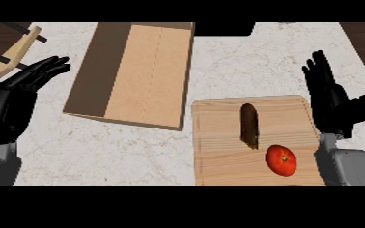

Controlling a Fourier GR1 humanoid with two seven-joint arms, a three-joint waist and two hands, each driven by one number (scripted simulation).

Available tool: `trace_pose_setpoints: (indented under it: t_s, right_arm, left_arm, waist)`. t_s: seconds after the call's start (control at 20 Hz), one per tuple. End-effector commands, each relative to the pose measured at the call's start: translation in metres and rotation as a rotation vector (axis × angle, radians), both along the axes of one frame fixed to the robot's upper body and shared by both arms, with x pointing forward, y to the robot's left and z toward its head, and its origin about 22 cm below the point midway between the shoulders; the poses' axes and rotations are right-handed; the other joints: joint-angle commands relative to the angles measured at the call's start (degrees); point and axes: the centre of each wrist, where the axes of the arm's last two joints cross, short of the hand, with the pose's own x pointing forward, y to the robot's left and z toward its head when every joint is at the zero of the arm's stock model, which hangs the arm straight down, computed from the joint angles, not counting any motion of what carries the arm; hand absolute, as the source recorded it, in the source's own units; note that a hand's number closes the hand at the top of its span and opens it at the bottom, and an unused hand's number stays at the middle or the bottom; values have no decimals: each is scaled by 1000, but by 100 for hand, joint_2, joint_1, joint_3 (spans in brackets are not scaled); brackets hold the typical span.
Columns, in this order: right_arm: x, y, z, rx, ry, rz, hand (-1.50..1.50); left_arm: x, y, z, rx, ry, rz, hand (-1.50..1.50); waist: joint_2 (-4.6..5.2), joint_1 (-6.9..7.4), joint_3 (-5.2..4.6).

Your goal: Pick the sweet potato from the cutting board and place it in the cardboard box

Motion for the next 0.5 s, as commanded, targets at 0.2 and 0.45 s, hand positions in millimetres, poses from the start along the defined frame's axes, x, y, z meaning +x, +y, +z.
trace_pose_setpoints:
  t_s: [0.2, 0.45]
  right_arm:
    - [7, 31, 16, -348, 149, 329, -150]
    - [-10, -11, 12, -1133, 256, 542, -150]
  left_arm:
    - [-14, 51, -32, 272, 243, 324, 0]
    - [-20, 49, -52, 275, 355, 330, 0]
  waist:
    - [42, 47, -145]
    - [76, 65, -173]
